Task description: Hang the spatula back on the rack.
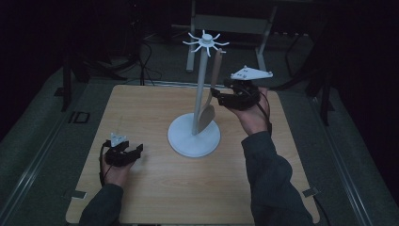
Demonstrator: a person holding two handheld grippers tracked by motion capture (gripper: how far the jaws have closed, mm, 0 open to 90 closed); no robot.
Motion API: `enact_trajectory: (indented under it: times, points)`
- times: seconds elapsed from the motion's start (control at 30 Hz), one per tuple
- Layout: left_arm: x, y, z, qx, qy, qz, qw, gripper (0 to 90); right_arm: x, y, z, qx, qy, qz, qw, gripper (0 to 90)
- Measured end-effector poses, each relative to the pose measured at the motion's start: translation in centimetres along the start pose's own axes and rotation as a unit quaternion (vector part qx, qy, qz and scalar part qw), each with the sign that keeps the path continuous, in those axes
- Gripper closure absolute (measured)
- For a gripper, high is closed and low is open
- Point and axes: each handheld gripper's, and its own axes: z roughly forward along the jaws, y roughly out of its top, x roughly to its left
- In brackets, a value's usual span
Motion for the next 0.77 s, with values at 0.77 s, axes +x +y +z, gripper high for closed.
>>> enact_trajectory:
  times: [0.77]
  points:
    - [0.0,0.0,0.0,0.0,0.0,0.0,1.0,36.7,-0.1,-6.1,-2.1,0.062,-0.013,0.013,0.9979,31.3]
